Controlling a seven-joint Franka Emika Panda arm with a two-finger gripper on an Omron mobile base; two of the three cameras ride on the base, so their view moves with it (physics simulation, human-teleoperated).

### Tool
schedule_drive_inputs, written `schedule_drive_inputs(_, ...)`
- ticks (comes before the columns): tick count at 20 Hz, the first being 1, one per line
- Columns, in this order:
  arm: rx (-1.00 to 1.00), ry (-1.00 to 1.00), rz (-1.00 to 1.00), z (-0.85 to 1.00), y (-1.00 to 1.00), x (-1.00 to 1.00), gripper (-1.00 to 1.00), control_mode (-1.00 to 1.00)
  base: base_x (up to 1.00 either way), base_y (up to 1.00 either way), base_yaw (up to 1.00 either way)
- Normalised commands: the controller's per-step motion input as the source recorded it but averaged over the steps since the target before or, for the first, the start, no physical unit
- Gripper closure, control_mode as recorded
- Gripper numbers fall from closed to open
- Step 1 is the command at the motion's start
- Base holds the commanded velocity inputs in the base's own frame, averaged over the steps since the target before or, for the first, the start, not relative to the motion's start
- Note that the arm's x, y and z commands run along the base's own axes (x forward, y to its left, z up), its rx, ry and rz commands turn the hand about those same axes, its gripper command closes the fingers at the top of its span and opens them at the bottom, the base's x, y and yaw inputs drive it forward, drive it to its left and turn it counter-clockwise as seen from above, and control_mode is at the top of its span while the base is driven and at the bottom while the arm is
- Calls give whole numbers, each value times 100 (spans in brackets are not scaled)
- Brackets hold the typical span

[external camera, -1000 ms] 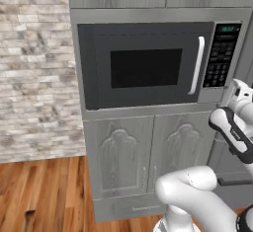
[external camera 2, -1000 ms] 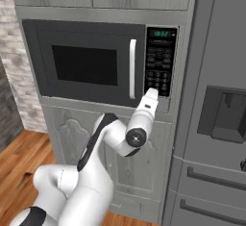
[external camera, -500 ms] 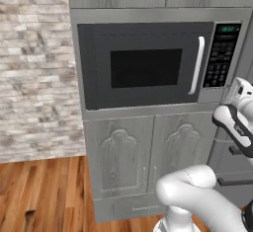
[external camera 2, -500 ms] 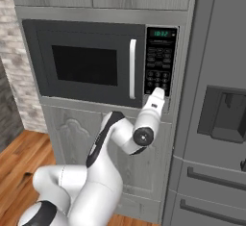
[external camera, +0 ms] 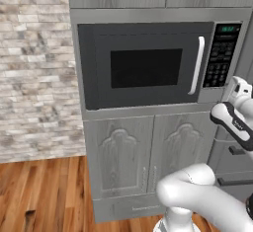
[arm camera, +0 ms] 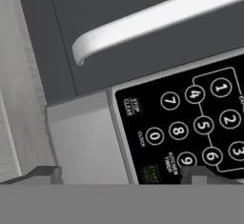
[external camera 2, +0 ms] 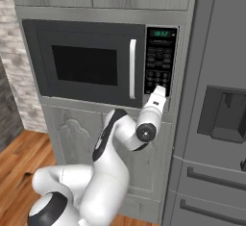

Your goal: Remove the banana from the bowl and place it on the small plate. Then place the bowl with only the chicken drumstick in the microwave, close the door, and press the start button to microwave the chicken drumstick.

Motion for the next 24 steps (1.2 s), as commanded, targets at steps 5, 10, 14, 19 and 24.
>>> schedule_drive_inputs(5,1,0,0,-14,-9,14,-100,-100,0,0,0)
schedule_drive_inputs(10,1,0,0,-8,-9,22,-100,-100,0,0,0)
schedule_drive_inputs(14,2,0,0,-11,-14,26,-100,-100,0,0,0)
schedule_drive_inputs(19,1,0,0,-19,-13,26,-100,-100,0,0,0)
schedule_drive_inputs(24,0,1,0,-20,-6,27,-100,-100,0,0,0)
